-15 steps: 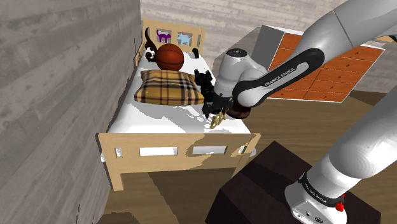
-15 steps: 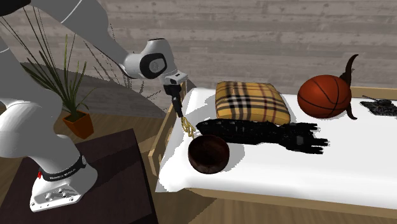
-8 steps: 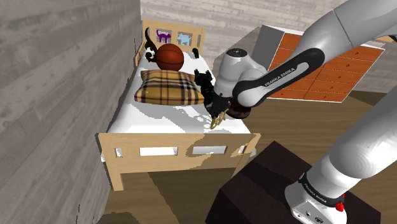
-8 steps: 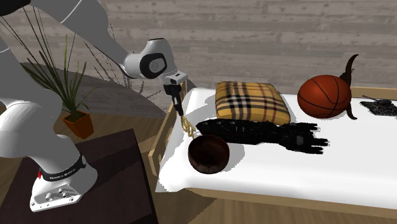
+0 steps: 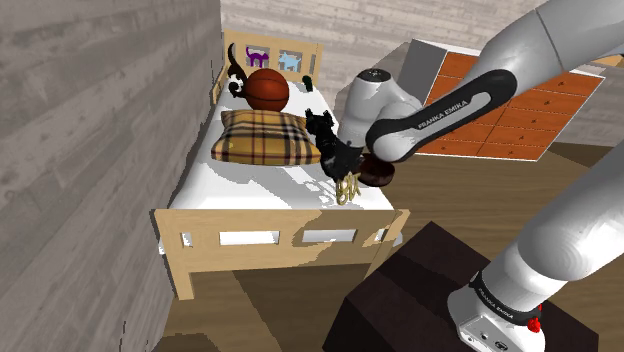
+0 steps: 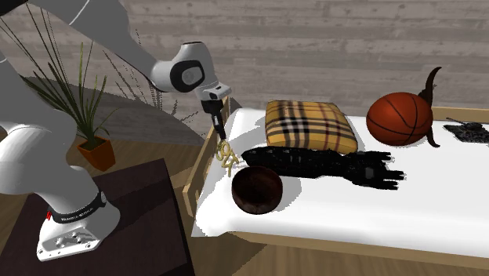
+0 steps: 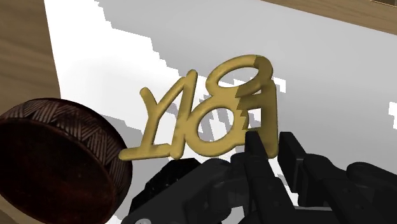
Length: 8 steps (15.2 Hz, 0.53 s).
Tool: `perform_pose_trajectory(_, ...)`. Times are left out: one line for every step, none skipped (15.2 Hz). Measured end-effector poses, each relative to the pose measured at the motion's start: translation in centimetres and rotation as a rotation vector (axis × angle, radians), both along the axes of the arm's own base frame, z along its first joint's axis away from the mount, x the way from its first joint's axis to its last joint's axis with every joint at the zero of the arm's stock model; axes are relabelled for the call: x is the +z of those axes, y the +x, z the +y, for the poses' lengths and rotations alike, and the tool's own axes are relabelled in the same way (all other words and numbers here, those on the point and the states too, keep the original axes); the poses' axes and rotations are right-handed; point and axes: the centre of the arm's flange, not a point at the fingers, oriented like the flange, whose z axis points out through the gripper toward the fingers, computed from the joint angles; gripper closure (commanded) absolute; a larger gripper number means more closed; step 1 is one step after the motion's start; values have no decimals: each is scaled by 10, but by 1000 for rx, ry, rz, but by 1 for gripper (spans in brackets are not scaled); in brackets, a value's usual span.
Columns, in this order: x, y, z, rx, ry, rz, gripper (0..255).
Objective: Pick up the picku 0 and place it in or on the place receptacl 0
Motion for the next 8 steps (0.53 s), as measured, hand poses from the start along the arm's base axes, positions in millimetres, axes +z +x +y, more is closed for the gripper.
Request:
perform_pose_trajectory(5, 0, 1, 0, 0, 0, 255)
perform_pose_trajectory(9, -1, 0, 0, 0, 0, 255)
perform_pose_trajectory(15, -1, 0, 0, 0, 0, 255)
perform_pose_trajectory(20, 0, 1, 0, 0, 0, 255)
perform_pose_trajectory(26, -1, 0, 0, 0, 0, 255)
perform_pose_trajectory(32, 0, 0, 0, 0, 0, 255)
perform_pose_trajectory(37, 0, 1, 0, 0, 0, 255)
perform_pose_trajectory(41, 0, 0, 0, 0, 0, 255)
